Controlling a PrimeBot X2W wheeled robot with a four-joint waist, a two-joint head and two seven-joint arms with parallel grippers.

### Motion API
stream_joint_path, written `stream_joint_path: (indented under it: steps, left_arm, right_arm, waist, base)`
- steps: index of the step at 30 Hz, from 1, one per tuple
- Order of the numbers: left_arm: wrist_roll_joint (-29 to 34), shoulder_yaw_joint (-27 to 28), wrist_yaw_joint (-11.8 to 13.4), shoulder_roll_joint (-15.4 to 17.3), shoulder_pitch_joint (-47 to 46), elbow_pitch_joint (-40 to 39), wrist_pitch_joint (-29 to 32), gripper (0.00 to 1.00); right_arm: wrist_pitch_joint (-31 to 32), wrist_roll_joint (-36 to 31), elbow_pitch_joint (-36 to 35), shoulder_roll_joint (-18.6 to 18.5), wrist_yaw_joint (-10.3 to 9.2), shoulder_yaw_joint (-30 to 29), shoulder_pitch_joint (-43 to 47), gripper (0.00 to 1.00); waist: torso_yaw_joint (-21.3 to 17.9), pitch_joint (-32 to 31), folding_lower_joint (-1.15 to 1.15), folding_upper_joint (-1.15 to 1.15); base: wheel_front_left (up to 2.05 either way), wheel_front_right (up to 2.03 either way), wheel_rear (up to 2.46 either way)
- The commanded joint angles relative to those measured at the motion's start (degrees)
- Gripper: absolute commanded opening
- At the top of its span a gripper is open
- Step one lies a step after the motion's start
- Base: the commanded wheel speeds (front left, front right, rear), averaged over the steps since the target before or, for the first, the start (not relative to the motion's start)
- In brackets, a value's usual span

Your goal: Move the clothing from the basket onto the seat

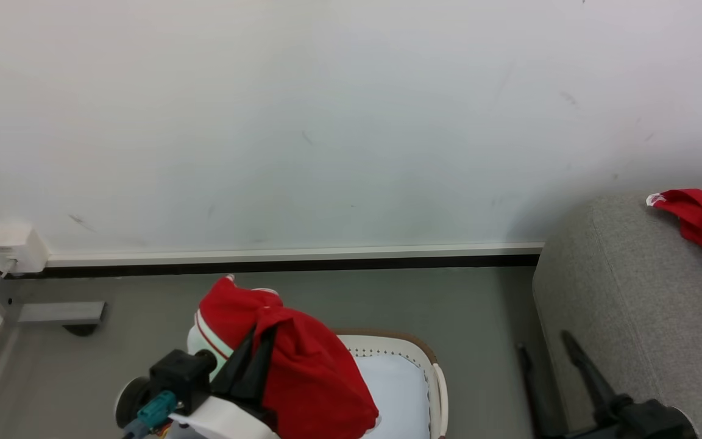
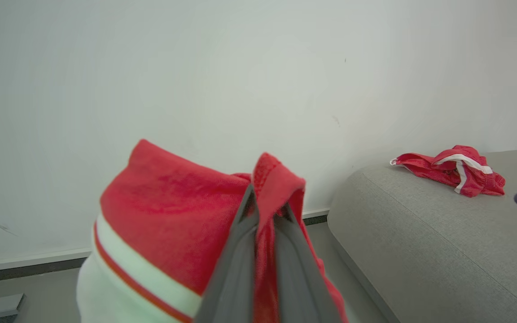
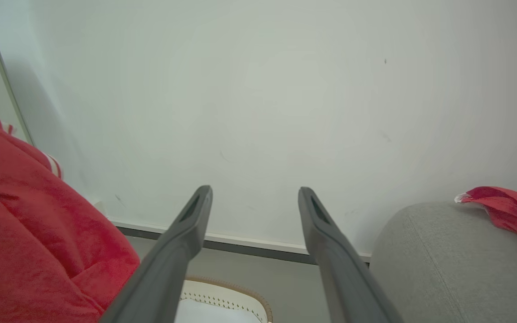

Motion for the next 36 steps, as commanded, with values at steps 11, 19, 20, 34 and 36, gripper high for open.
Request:
stream_joint_path:
  steps: [11, 19, 20, 34, 36]
  left_arm:
    - [0.6, -5.0, -1.7, -2.9, -4.0, -1.4, 1.8, 0.00]
    - [1.8, -10.3, -3.9, -5.3, -7.0, 0.3, 2.5, 0.00]
    - [1.8, -10.8, -4.2, -5.5, -7.2, 0.3, 2.5, 0.00]
    - [-0.3, -14.7, -5.3, -6.1, -7.0, -2.8, 4.2, 0.04]
    - [-0.1, -14.6, -5.1, -5.9, -7.0, -2.6, 3.9, 0.47]
  right_arm:
    - [-0.2, 0.3, 0.4, -0.1, -0.15, 19.4, -6.6, 1.00]
    - [-0.2, 1.3, 2.3, -0.2, -0.15, 24.7, -9.9, 1.00]
    - [-0.2, 0.8, 2.6, -0.2, -0.15, 24.5, -10.3, 1.00]
    - [-0.1, 1.7, 5.5, -0.2, -0.15, 21.6, -10.9, 0.00]
    - [-0.1, 2.4, 5.4, -0.2, -0.15, 21.3, -11.2, 0.00]
  waist:
    - [0.0, 0.5, 0.00, 0.00]
    - [0.3, 0.4, 0.00, 0.00]
    - [0.2, 0.4, 0.00, 0.00]
    - [-0.5, 0.4, 0.00, 0.00]
    - [-0.7, 0.5, 0.00, 0.00]
  base:
    - [0.00, 0.00, 0.00]
    - [0.00, 0.00, 0.00]
    - [0.00, 0.00, 0.00]
    - [0.00, 0.00, 0.00]
    - [0.00, 0.00, 0.00]
